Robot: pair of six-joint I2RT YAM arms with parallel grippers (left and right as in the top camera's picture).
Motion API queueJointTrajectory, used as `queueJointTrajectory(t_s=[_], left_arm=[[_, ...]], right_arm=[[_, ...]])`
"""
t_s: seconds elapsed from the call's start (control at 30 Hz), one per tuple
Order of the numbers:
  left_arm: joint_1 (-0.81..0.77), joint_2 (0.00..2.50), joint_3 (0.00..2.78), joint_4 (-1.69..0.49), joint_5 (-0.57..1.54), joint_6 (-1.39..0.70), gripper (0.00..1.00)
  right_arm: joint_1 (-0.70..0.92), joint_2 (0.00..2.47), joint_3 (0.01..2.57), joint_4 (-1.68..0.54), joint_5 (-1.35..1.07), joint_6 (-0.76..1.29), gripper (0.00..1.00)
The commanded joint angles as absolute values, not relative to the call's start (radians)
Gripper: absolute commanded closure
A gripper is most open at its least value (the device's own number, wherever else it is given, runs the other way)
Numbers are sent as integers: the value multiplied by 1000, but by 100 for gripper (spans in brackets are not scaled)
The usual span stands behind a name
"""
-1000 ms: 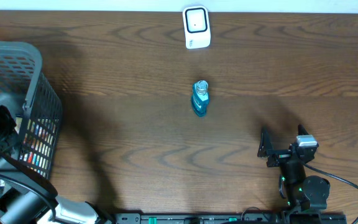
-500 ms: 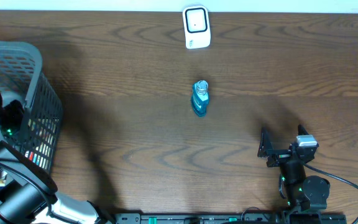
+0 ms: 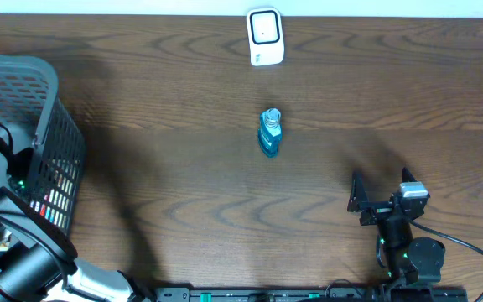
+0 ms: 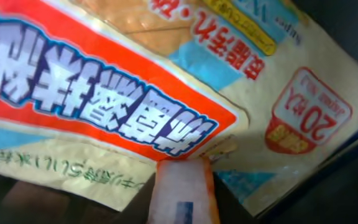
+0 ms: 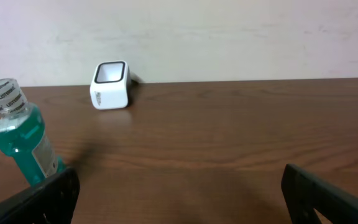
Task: Scan the item barcode
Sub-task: 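Grasp the small orange box in the basket with the left gripper, then carry the orange box toward the scanner beside the bottle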
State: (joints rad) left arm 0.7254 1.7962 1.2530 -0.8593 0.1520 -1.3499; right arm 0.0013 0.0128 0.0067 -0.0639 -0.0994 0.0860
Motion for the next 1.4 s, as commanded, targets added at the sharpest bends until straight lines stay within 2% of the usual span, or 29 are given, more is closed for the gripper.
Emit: queueJointTrajectory(t_s=[0.0, 0.1, 0.33, 0.63, 0.8, 0.97, 1.1, 1.23, 1.37], left_arm=[[724, 1782, 1293, -850, 150, -1271, 87], [724, 1736, 1328, -848, 146, -1249, 92], [724, 1533, 1407, -785, 136, -1162, 92], [723, 1219, 1409, -610, 138, -1164, 92], [696, 1114, 1409, -535, 311, -1163, 92], [531, 1107, 1409, -534, 510, -1108, 92], [311, 1153, 1408, -554, 521, -919, 92], [117, 1230, 1408, -643, 410, -783, 92], [-23, 1341, 1407, -763, 205, -775, 93]], right_arm=[[4, 12, 6, -68, -96, 73, 1], [4, 11, 6, -68, -96, 73, 1], [4, 12, 6, -68, -96, 73, 1], [4, 11, 6, -68, -96, 73, 1], [4, 12, 6, -68, -96, 73, 1], [4, 11, 6, -68, -96, 73, 1], [4, 12, 6, -68, -96, 73, 1], [4, 11, 6, -68, -96, 73, 1], [4, 11, 6, -68, -96, 73, 1]])
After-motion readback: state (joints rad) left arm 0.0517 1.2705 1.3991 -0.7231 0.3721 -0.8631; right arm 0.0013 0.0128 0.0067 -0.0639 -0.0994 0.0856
